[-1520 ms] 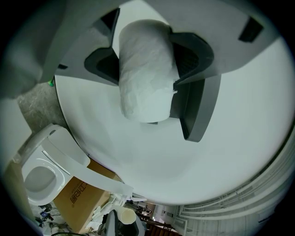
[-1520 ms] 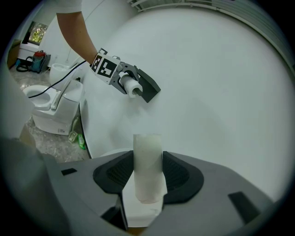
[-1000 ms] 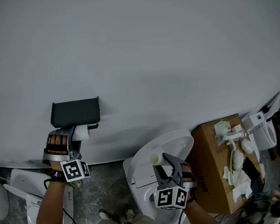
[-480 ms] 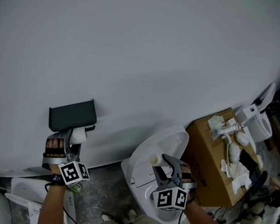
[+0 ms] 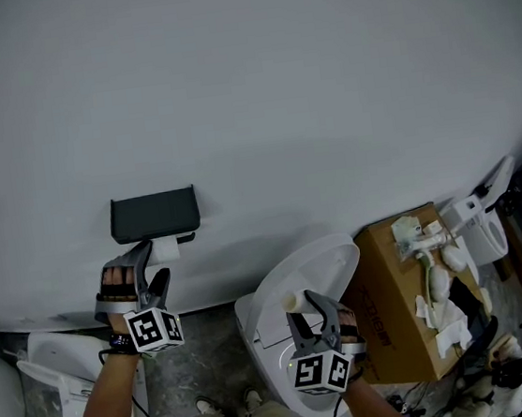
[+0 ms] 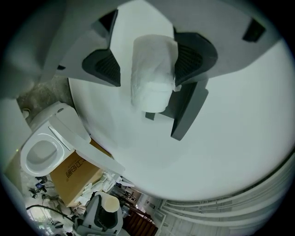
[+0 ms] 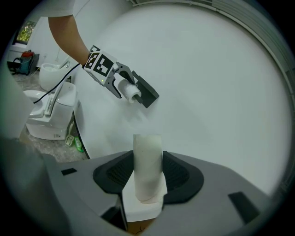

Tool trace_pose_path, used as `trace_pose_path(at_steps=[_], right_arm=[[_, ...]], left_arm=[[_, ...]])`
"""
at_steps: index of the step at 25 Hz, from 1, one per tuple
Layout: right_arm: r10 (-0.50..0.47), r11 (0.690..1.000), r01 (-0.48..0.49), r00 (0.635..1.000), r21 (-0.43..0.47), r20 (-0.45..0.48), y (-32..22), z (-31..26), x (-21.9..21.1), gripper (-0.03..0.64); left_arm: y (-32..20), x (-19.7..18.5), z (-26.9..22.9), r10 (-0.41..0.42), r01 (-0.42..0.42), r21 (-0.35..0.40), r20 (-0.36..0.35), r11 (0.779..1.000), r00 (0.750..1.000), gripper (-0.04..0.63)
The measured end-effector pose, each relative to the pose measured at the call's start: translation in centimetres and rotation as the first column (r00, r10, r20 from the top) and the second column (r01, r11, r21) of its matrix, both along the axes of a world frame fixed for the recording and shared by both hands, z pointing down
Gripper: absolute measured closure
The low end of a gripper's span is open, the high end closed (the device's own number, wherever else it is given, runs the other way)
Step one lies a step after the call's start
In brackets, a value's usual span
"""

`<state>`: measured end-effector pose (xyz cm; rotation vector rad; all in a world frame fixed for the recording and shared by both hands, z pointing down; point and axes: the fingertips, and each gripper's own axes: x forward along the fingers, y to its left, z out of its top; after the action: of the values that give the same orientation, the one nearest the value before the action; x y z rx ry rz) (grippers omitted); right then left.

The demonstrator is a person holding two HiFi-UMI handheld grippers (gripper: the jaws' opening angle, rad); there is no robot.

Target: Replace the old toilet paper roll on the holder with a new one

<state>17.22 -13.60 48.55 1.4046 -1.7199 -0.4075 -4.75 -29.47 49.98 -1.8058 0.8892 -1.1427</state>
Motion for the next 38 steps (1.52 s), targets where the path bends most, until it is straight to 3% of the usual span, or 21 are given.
trace_pose_path(at_steps=[11, 32, 38], right_arm=[[-0.032, 0.999, 0.032, 0.999, 0.023, -0.006, -0.4, -1.3, -2.5, 0.424], [-0.115, 0.992, 0.111, 0.991, 0.056, 0.061, -1.6, -2.3, -5.0, 0.425], [-0.146, 0.987, 0.139, 0.985, 0.075, 0.088, -2.3, -3.2, -6.8, 0.425]], left_arm=[[1.2, -1.3, -1.4, 0.005, -0.005, 0.007, -0.032, 1.0, 0.999, 0.242], [4.9, -3.8, -1.1, -0.074, 0.064, -0.086, -0.113, 0.994, 0.991, 0.244], [5.6, -5.4, -1.7, -0.117, 0.101, -0.099, -0.171, 0.99, 0.978, 0.298]])
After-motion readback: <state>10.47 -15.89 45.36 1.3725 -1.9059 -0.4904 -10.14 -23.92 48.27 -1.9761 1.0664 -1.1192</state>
